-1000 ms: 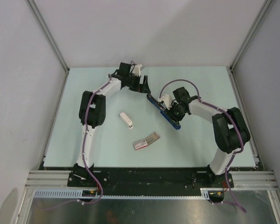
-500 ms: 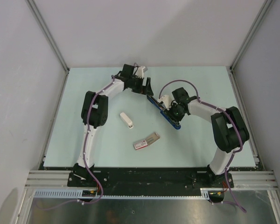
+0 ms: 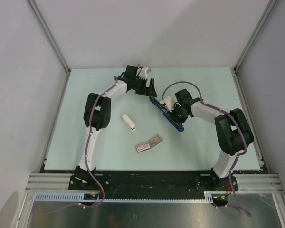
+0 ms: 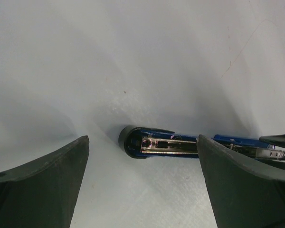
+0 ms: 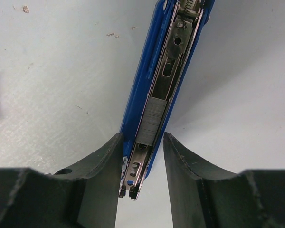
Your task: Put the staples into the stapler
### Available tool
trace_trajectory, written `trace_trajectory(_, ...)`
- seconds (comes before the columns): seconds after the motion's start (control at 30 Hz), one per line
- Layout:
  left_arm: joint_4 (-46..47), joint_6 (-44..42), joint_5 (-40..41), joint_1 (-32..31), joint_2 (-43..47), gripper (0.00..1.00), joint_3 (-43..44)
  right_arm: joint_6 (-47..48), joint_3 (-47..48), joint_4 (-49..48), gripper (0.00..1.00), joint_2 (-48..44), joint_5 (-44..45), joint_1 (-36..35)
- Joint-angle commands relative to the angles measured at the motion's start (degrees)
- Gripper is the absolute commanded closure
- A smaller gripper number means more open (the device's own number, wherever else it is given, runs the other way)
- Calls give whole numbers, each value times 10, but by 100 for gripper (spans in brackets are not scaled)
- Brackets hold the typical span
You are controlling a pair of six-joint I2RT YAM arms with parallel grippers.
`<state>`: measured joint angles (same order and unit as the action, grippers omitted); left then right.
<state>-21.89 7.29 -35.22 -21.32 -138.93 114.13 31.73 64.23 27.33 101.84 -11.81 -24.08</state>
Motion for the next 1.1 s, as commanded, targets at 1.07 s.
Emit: trace_trajectory(1.07,6,73,-1,-23,39,0,-34,3,10,-13,57,23,45,5)
